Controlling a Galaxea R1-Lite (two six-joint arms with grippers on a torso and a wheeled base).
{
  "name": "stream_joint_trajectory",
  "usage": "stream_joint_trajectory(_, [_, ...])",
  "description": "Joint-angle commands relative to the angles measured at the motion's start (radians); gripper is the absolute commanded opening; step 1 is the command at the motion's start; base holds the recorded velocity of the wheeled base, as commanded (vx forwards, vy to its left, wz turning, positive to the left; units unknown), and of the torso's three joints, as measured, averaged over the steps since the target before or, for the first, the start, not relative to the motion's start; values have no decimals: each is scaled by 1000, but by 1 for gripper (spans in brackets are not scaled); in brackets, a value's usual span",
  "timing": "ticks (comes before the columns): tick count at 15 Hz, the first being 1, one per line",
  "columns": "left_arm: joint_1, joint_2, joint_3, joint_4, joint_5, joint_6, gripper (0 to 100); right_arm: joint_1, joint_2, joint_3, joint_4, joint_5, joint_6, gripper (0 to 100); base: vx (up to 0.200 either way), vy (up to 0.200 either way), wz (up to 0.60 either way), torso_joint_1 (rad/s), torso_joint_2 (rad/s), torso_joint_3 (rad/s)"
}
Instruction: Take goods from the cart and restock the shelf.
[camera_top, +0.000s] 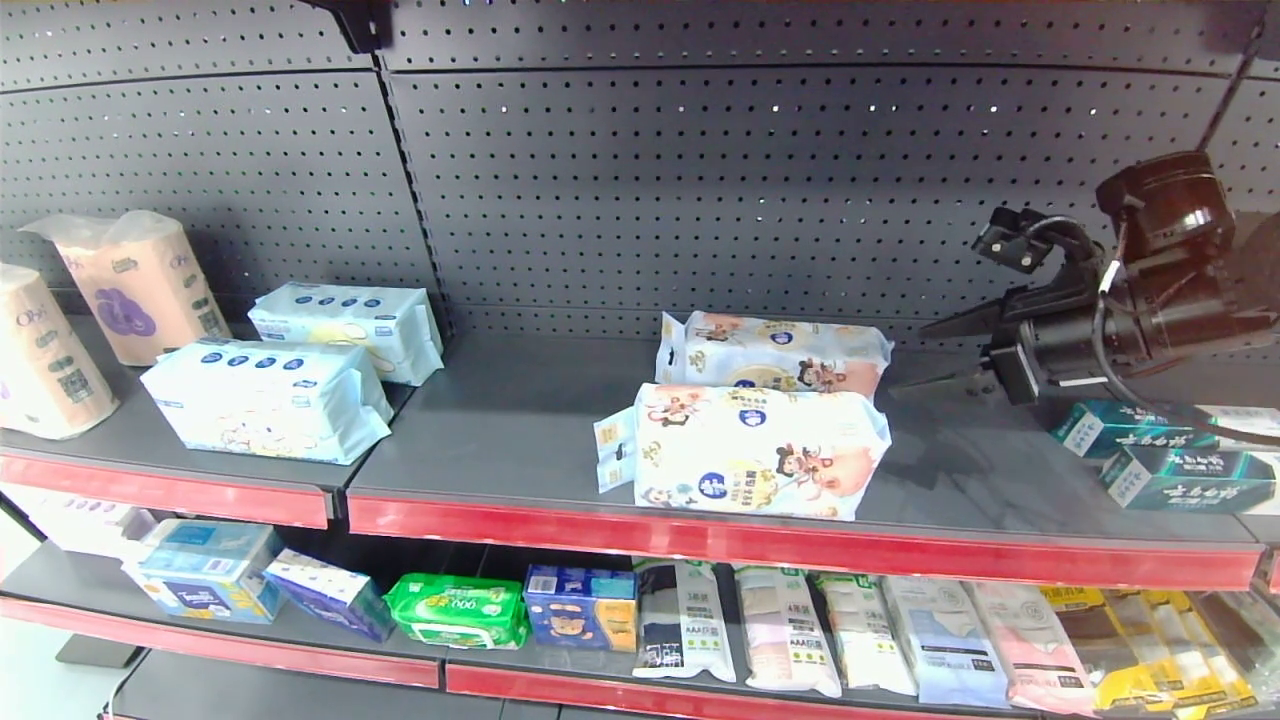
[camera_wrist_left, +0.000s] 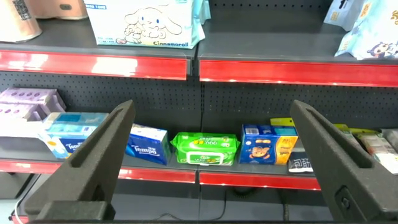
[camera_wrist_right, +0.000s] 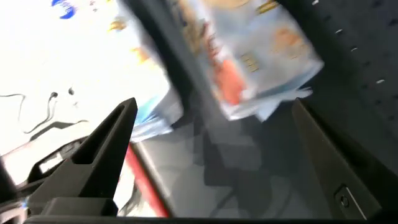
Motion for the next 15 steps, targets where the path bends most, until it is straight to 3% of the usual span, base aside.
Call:
stream_joint_trajectory(1, [0, 0, 0, 1, 0, 0, 100, 17, -55, 50, -2, 1, 1, 100, 0, 0, 0, 0, 0, 0])
stream_joint_trajectory(8, [0, 0, 0, -1, 0, -1, 100, 50, -125, 214, -3, 24, 7, 100, 0, 0, 0, 0, 0, 0])
stream_joint_trajectory(15, [0, 0, 0, -1, 0, 0, 100, 119, -82, 269, -138, 24, 79, 100, 0, 0, 0, 0, 0, 0])
